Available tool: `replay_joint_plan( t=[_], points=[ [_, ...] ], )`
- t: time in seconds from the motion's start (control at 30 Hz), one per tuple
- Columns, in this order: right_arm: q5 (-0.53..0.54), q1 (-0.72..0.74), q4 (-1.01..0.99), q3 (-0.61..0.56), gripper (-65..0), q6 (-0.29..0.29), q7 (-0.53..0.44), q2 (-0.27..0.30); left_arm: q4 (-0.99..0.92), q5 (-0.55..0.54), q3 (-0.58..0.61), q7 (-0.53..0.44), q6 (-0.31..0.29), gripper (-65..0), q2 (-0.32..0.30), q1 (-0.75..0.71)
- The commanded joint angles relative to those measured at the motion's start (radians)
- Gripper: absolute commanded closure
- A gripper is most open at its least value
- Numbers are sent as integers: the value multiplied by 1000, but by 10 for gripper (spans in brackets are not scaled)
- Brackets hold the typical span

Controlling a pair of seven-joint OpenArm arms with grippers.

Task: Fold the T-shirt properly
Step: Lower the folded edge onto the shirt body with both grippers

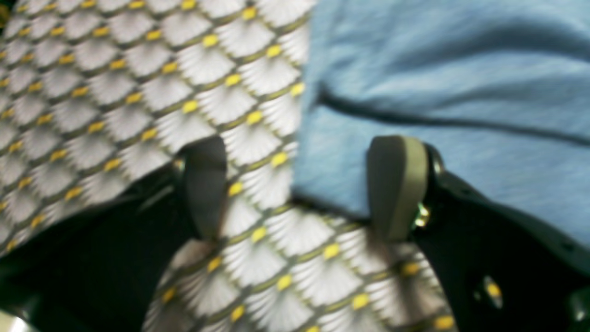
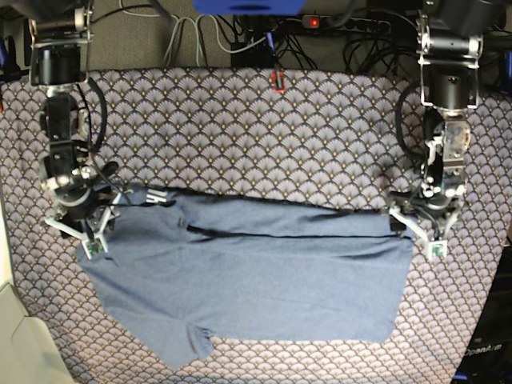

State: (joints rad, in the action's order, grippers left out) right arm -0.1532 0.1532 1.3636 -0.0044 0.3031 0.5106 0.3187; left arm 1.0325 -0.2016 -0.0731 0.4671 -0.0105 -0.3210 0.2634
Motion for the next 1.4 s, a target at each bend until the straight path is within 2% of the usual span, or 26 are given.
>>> replay_joint_plan(
  t=[0.0,0.4,0.57,0.73,0.8,0.87,1.03,1.1,1.13,1.37],
  points=[
    [-1,9,21,7,-307,-5,-19,13,18,-8,-8,-24,-1,-470,-13,24],
    [-1,-11,23,37,-307,-5,-13,20,4,-19,-11,-26,1,-467,29,24],
    [-1,-13,23,65,-307,-5,-13,21,-28,-19,-11,-101,1,-467,47,21],
    [-1,-25,40,65,-307,-5,-13,40,-59,-19,-11,-115,1,-461,49,21],
    [-1,-25,55,65,-307,-5,-13,41,-73,-19,-11,-117,1,-423,49,21],
    [-1,-25,60,88,-307,-5,-13,41,-73,-19,-11,-117,1,-350,49,23],
    [-1,-25,49,140,-307,-3,-13,40,-76,-19,-11,-117,1,-99,46,23],
    [-1,-25,32,140,-308,21,-13,40,-76,-19,-11,-117,1,-17,44,23],
    [-1,-25,23,142,-308,37,-13,40,-76,-19,-11,-117,1,0,43,23],
    [-1,-27,-28,255,-307,118,-13,13,-76,-17,-11,-117,1,-3,26,23]
  ],
)
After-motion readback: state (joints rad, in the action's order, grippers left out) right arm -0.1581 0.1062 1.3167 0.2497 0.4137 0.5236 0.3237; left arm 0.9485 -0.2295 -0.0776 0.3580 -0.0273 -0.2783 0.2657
